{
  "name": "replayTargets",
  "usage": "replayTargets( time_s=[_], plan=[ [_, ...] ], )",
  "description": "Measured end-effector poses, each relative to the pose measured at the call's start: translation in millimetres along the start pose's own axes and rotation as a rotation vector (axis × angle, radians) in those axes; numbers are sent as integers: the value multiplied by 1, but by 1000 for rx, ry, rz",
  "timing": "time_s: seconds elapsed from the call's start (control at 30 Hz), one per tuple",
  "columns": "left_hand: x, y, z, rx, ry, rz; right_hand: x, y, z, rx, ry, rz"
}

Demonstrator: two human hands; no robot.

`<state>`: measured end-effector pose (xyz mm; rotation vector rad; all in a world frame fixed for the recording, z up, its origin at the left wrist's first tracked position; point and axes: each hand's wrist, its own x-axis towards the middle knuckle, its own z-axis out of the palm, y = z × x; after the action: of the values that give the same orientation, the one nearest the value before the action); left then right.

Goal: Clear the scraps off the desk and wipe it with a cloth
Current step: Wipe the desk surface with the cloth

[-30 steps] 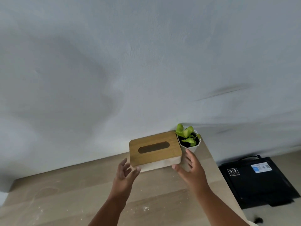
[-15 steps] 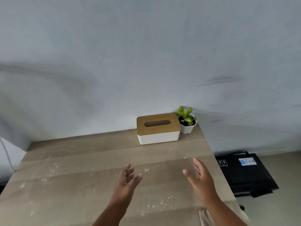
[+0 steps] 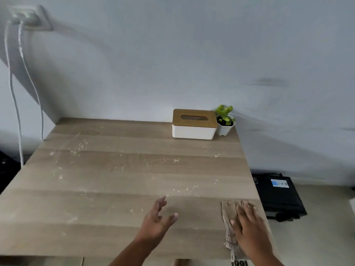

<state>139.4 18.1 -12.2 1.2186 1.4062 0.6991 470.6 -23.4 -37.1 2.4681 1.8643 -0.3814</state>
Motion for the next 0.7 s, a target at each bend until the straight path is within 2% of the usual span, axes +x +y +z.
replayTargets(
  time_s=[0.2,0.43,0.7],
  plan=[
    [-29,-15,20,232,-12,57,-5,-3,-5,-26,-110,5],
    [-24,-23,55,551,-12,227,-20,-3,-4,-35,-126,25],
    [-3,-30,97,712,182,217,-16,1,9,82,-17,35]
  ],
)
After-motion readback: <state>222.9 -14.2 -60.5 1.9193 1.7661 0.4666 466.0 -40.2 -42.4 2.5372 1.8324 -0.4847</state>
